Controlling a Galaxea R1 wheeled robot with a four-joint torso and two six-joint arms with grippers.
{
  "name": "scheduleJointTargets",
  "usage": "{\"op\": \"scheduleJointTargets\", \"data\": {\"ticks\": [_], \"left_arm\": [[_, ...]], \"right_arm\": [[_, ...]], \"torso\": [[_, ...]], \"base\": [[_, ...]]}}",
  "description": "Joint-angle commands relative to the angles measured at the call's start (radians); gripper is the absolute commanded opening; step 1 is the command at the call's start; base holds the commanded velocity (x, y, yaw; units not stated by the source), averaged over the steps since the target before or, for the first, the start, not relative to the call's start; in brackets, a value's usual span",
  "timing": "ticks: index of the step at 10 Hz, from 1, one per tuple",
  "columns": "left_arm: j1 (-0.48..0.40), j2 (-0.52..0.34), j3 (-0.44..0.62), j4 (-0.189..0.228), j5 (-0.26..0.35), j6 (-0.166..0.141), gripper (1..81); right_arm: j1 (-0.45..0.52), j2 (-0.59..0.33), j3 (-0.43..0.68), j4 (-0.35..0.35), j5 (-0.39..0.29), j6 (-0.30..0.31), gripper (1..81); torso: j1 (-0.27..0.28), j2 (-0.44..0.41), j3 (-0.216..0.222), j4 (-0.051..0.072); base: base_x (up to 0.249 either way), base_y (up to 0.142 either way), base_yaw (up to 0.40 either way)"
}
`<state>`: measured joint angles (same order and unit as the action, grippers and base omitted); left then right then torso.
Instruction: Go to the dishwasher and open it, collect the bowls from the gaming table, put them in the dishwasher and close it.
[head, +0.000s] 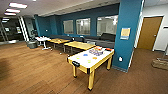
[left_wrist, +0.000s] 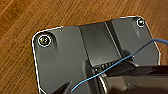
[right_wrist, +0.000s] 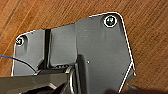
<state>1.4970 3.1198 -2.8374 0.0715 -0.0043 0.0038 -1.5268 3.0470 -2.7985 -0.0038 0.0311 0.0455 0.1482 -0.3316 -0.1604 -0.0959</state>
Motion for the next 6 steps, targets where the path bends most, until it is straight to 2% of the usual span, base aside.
{"op": "scheduleJointTargets", "data": {"ticks": [1, 6], "left_arm": [[-0.054, 0.004, -0.004, 0.010, 0.049, 0.008, 81.1], [-0.056, 0.004, -0.004, 0.008, 0.049, 0.008, 81.1]], "right_arm": [[0.053, 0.002, -0.001, -0.002, -0.048, -0.001, 81.1], [0.053, 0.002, -0.001, -0.002, -0.048, -0.001, 81.1]], "torso": [[0.000, 0.000, 0.000, 0.000], [0.000, 0.000, 0.000, 0.000]], "base": [[0.000, 0.000, -0.351], [0.000, 0.000, -0.354]]}}
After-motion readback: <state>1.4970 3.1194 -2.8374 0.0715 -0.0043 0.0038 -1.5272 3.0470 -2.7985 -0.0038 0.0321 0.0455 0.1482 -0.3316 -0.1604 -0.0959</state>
